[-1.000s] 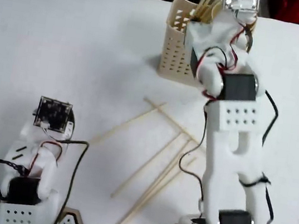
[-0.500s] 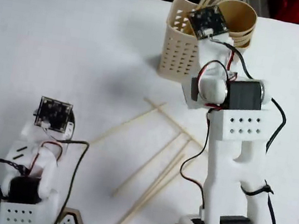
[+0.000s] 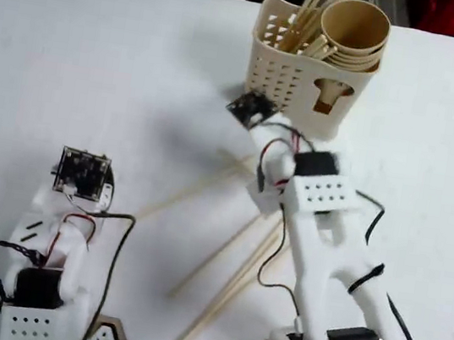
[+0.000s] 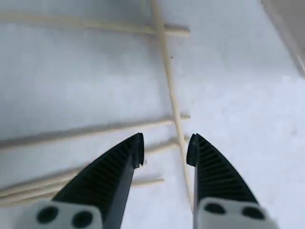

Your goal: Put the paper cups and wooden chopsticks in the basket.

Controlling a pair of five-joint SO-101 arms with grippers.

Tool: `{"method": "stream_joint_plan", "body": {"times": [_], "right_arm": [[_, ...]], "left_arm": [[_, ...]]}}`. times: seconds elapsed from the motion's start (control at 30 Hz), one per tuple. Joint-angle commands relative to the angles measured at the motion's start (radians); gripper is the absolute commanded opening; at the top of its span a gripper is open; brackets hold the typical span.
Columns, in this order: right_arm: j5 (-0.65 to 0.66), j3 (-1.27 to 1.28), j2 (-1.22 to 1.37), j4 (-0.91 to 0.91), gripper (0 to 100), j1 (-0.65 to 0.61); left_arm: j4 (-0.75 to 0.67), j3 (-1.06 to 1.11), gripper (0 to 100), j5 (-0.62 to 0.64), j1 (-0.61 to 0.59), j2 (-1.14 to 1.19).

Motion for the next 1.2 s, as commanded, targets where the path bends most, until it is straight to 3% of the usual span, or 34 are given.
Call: {"method": "stream_joint_plan", "body": {"times": [0.0, 0.47, 0.57, 0.63, 0.87, 1.17], "right_arm": [[0.011, 0.020, -0.004, -0.107, 15.9, -0.021], [0.003, -0.222, 0.463, -0.165, 15.5, 0.022], [0.003, -0.222, 0.486, -0.166, 8.4, 0.022], [0.003, -0.224, 0.487, -0.166, 0.9, 0.022], [0.003, -0.222, 0.403, -0.145, 1.7, 0.058], [0.000, -0.224, 0.087, -0.016, 1.7, 0.065]], "left_arm": [[-0.028, -0.008, 11, -0.009, -0.008, -0.010], [-0.028, -0.006, 11, -0.009, -0.008, -0.010], [-0.028, -0.006, 11, -0.009, -0.008, -0.010], [-0.028, -0.006, 11, -0.009, -0.008, -0.010], [-0.028, -0.006, 11, -0.009, -0.008, -0.010], [-0.028, -0.006, 11, -0.009, -0.008, -0.010]]}}
